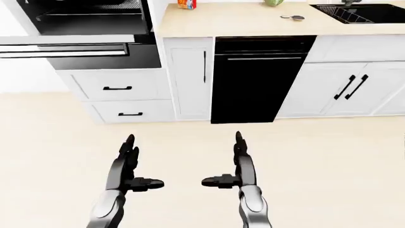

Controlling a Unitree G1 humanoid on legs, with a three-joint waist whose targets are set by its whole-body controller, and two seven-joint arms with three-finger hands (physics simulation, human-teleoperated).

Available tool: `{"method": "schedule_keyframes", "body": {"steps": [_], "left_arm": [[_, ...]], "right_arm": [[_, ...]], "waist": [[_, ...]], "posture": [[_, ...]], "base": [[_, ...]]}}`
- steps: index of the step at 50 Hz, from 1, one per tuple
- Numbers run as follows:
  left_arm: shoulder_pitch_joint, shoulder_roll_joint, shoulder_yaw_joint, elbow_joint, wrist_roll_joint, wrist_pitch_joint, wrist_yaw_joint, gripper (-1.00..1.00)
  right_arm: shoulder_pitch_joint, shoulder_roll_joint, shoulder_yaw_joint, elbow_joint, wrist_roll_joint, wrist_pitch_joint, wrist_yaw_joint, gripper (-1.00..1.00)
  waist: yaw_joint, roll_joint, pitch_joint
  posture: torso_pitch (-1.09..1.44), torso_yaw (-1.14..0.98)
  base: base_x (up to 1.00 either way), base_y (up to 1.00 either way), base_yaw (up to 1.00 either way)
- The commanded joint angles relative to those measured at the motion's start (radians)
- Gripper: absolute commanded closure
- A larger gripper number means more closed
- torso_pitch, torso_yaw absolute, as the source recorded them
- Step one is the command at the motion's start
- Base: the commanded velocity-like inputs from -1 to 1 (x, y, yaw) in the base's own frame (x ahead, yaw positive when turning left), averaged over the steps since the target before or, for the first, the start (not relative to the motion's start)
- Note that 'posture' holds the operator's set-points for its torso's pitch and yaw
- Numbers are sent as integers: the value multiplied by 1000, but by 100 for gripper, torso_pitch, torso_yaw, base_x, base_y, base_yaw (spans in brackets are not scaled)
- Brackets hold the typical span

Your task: Close the oven door.

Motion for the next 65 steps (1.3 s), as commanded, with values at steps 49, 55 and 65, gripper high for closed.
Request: {"method": "schedule_keyframes", "body": {"steps": [49,55,65], "left_arm": [[-119,227,304,1079,-437,-747,-452,-100],[-116,246,250,1250,-422,-921,-434,-100],[-89,246,260,1276,-438,-949,-429,-100]], "right_arm": [[-193,-245,-251,1136,309,-849,261,-100],[-180,-253,-237,1228,367,-884,285,-100],[-147,-254,-252,1262,401,-918,320,-100]], "waist": [[-1,0,-57],[0,-5,-61],[-1,-7,-60]], "posture": [[0,0],[0,0],[0,0]], "base": [[0,0,0],[0,0,0],[0,0,0]]}}
